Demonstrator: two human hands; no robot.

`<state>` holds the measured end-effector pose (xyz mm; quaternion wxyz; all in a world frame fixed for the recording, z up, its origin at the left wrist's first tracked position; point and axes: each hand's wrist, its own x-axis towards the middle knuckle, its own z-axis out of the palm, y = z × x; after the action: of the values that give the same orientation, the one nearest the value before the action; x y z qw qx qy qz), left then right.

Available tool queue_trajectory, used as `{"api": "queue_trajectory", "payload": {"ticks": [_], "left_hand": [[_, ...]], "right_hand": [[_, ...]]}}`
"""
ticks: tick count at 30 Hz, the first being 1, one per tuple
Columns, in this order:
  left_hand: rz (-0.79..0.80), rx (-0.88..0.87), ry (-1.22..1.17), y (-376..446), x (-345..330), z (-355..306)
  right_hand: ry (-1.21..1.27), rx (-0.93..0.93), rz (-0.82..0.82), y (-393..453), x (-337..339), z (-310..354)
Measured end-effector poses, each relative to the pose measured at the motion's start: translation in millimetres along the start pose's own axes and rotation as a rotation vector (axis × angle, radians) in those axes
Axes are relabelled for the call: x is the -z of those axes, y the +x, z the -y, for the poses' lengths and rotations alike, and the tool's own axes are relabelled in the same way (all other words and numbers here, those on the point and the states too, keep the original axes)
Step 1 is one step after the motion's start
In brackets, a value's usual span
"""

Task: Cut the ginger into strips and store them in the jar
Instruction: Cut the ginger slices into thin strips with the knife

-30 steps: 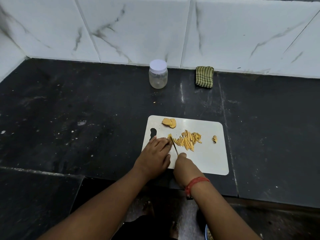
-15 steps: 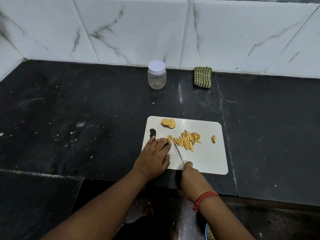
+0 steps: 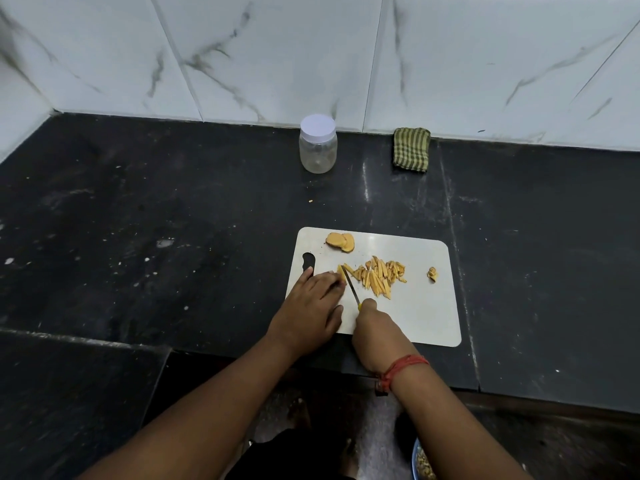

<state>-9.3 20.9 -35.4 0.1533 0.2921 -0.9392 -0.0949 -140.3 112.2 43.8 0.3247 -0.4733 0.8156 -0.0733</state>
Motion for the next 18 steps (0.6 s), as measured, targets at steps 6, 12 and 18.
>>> {"api": "queue_trajectory", "payload": {"ticks": [6, 12, 18], "left_hand": [[0.012, 0.003, 0.004, 0, 1, 0], [0.003, 0.006, -0.008, -1, 0, 1], [0.007, 0.008, 0.006, 0, 0, 1]], "right_hand": [[0.006, -0.036, 0.028, 8, 0, 3], [-0.03, -0.044, 0.065, 11, 2, 5], [-0.035, -0.071, 0.084, 20, -1, 6]]}}
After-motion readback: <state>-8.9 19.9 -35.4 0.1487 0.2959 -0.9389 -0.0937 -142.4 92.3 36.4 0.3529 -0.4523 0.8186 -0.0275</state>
